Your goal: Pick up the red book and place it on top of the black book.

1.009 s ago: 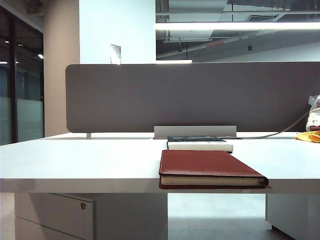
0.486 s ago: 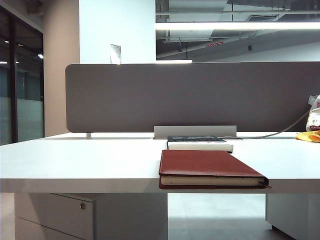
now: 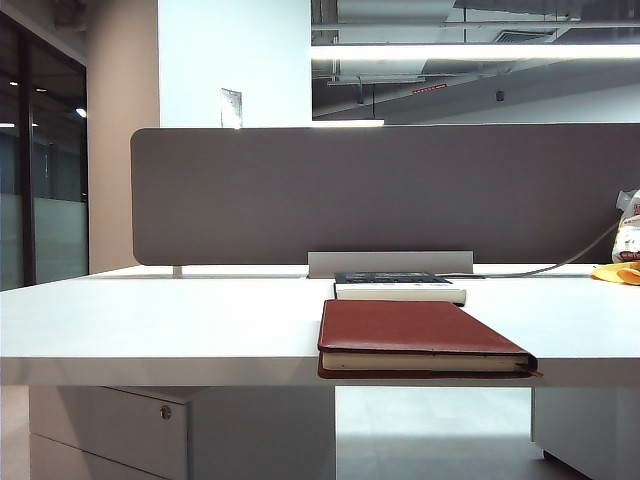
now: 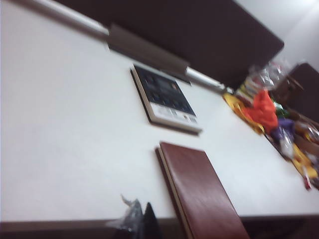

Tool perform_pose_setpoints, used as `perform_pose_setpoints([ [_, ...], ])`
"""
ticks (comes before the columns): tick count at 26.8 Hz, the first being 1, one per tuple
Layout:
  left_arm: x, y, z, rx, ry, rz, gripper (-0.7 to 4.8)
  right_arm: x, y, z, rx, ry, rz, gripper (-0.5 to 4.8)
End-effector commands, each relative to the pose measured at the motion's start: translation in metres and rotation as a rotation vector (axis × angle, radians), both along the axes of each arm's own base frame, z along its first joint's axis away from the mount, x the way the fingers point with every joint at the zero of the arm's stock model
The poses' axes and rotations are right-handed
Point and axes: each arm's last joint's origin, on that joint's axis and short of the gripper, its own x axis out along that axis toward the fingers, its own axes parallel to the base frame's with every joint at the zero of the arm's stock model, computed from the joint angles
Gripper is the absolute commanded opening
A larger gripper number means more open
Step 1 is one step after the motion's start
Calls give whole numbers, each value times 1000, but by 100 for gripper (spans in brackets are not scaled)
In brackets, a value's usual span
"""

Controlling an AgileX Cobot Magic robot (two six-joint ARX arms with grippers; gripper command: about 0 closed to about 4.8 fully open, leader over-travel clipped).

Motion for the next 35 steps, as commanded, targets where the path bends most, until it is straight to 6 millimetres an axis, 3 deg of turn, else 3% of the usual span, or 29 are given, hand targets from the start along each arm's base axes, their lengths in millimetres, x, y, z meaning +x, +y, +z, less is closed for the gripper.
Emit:
perform_pose_setpoints([
  [1,17,-3,15,13,61,-61,-4,0,0,1,11,-16,5,89],
  [8,65,-25,36,65,195,-216,-5,0,0,1,86,-7,5,89],
  [14,94,-52,25,85,304,-332,-5,0,2,-4,288,72,17,82],
  [21,113,-61,11,66,356,-383,-5,-1,3,-1,369,70,50,85],
  [25,125,-66,5,2,374,-435,-5,-3,6,14,393,35,101,85],
  [30,135,-70,-5,-29,395,-469,-4,-7,12,46,399,-44,153,85],
  [35,135,-70,-5,-29,395,-471,-4,7,17,73,420,12,175,85],
])
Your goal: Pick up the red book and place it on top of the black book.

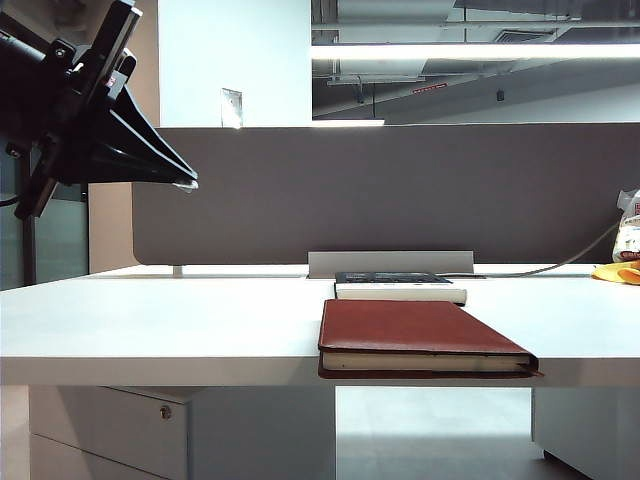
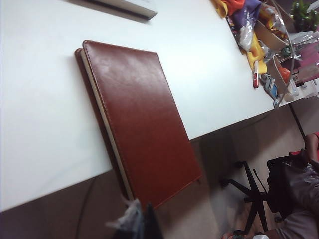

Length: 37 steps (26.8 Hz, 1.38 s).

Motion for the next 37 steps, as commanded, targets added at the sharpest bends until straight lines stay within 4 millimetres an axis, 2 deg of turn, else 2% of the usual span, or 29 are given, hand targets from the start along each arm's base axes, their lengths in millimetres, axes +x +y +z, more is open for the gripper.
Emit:
perform_pose_setpoints([
  [1,1,-1,3,-11,-20,-12,-5,12,3,18,5,24,13,85],
  [4,0,-1,3,-16,-16,-24,-5,37,7,28,-11,143,21,85],
  [7,0,-1,3,-16,-14,-24,-5,61,12,28,-17,252,68,84],
  [9,0,-1,2,-16,-11,-27,-5,69,14,25,-16,291,90,82],
  [12,2,-2,-1,-21,6,-42,-5,76,16,20,3,340,102,76],
  [14,4,-3,-5,-22,26,-52,-5,78,16,17,11,367,99,34],
  [16,6,-4,-11,-25,53,-69,-5,80,16,14,10,386,99,19],
  [21,12,-6,-25,-30,117,-104,-5,80,17,10,11,422,118,20],
  [24,13,-7,-27,-51,113,-138,-5,82,18,7,19,445,152,20],
  [31,13,-9,-27,-90,143,-180,-5,97,25,-20,106,638,294,22],
  [33,13,-10,-30,-93,163,-189,-3,102,27,-32,116,703,315,92],
  [35,14,-12,-34,-89,178,-193,2,106,28,-39,126,739,333,190],
  [37,15,-14,-39,-85,198,-197,51,108,28,-44,135,759,352,231],
])
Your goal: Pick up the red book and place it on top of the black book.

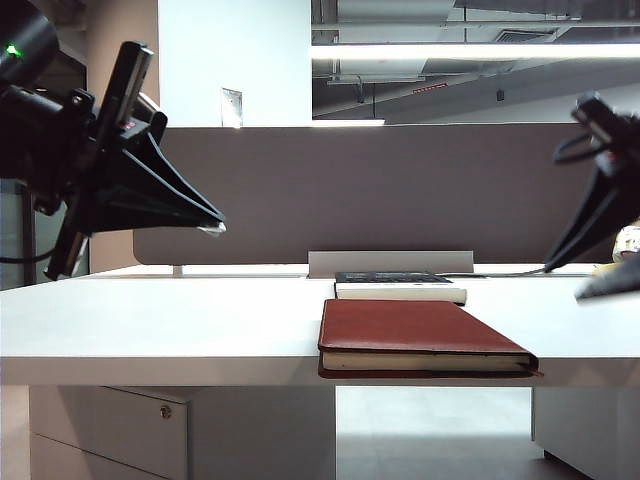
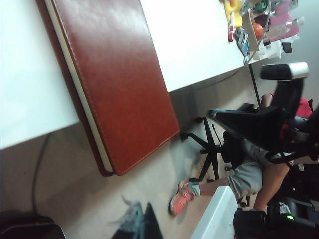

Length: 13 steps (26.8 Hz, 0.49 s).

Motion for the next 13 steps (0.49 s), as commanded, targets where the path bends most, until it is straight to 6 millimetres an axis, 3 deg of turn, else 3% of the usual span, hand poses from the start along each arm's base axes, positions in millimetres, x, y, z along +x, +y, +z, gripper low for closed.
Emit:
perform_pose_setpoints([
  [1,3,-3,-5,-2,25,-11,74,5,2,-3,35,4,36,231],
  [4,4,-7,-14,4,74,-17,157,6,2,-5,34,11,36,236],
  [10,10,-12,-30,8,125,-20,158,7,2,-4,37,0,38,276],
  [13,13,-18,-37,-8,154,-23,210,7,2,-4,38,-4,38,317],
])
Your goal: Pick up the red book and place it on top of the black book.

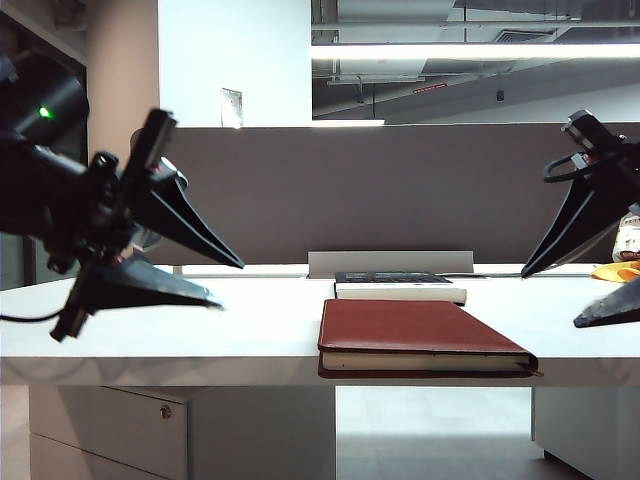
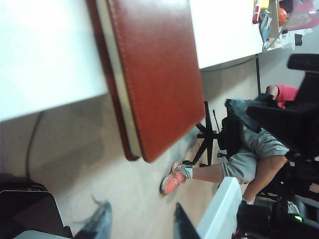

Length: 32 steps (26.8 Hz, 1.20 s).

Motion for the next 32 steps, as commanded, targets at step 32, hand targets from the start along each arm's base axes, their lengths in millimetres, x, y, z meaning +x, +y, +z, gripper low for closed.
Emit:
perform_pose_setpoints([
  [32,30,-45,-41,-21,166,-48,302,27,7,-27,166,60,28,400],
])
